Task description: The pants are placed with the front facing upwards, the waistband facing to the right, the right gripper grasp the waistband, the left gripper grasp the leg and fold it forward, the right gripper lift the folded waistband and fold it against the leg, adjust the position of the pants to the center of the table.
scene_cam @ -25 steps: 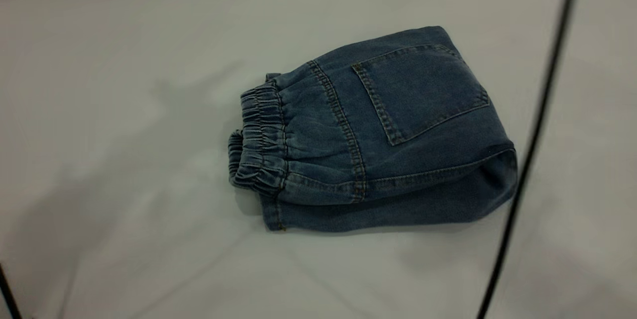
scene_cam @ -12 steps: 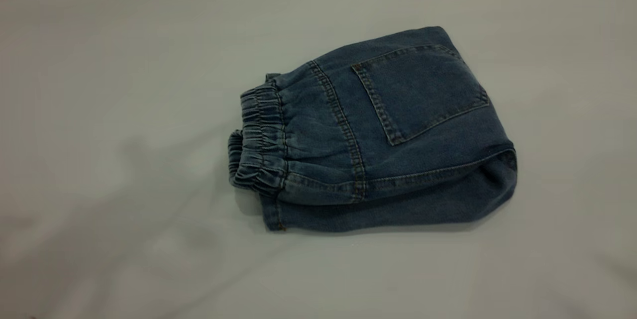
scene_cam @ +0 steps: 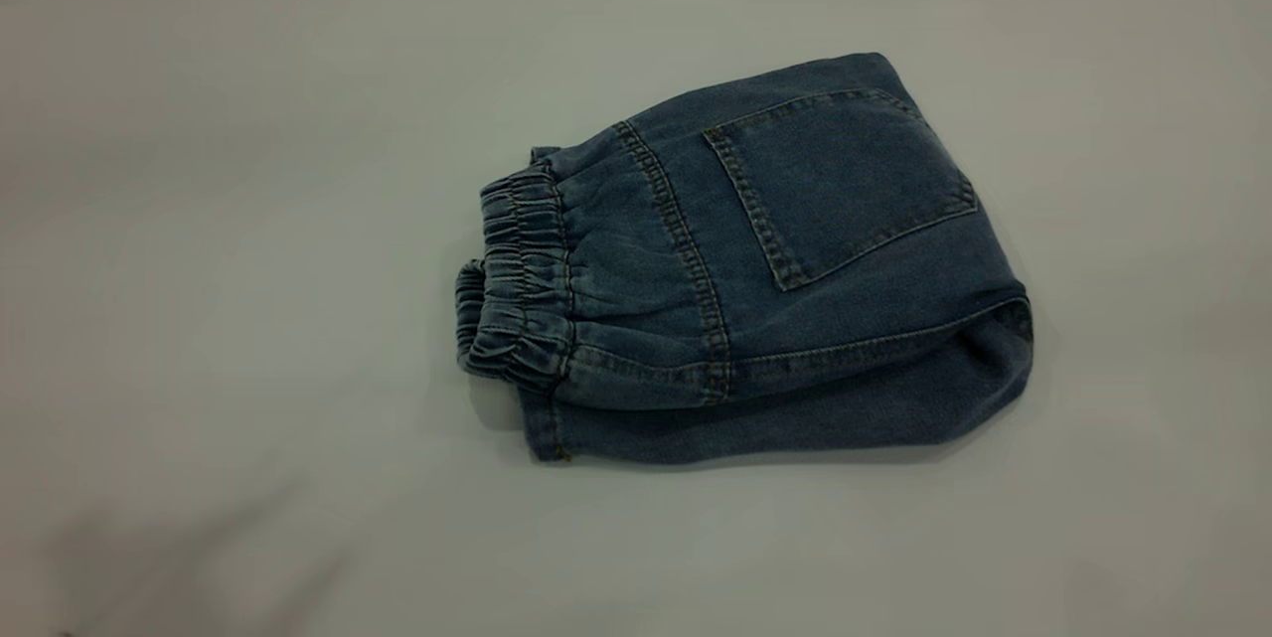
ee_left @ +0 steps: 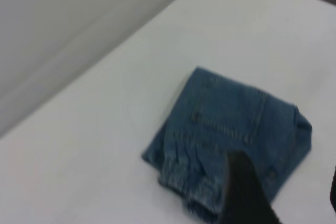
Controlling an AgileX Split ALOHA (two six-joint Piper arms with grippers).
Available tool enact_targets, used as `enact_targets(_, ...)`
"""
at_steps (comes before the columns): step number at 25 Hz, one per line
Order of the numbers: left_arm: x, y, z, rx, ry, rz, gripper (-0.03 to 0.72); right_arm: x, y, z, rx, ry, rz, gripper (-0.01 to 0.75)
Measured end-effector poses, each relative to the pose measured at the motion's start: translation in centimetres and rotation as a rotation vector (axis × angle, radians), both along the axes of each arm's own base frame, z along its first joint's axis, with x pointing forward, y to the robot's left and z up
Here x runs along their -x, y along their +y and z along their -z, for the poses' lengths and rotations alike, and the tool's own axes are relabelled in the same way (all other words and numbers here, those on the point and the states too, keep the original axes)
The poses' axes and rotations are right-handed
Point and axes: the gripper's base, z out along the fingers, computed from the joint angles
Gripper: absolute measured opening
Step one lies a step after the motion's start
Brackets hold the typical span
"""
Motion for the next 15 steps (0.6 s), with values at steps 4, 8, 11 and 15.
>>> enact_targets(4, 3.8, 1.8, 2.5, -0.009, 0.014, -0.059, 0.378, 1.4, -0.6, 4.1, -0.018, 0.041, -0.020, 0.366)
enact_targets(8, 7.3, 3.5, 5.1, -0.015, 0.030, -0.137, 0.378, 2.5, -1.1, 6.4, -0.060, 0.053, -0.045, 0.366)
enact_targets(11, 9.0, 4.6, 6.9, 0.002, 0.010, -0.203, 0.378, 3.0, -1.5, 6.3, -0.099, -0.005, -0.048, 0.366)
enact_targets(15, 10.6, 5.2, 9.8, 0.053, 0.029, -0.247, 0.378, 3.0, -1.5, 6.3, -0.099, -0.008, -0.047, 0.366)
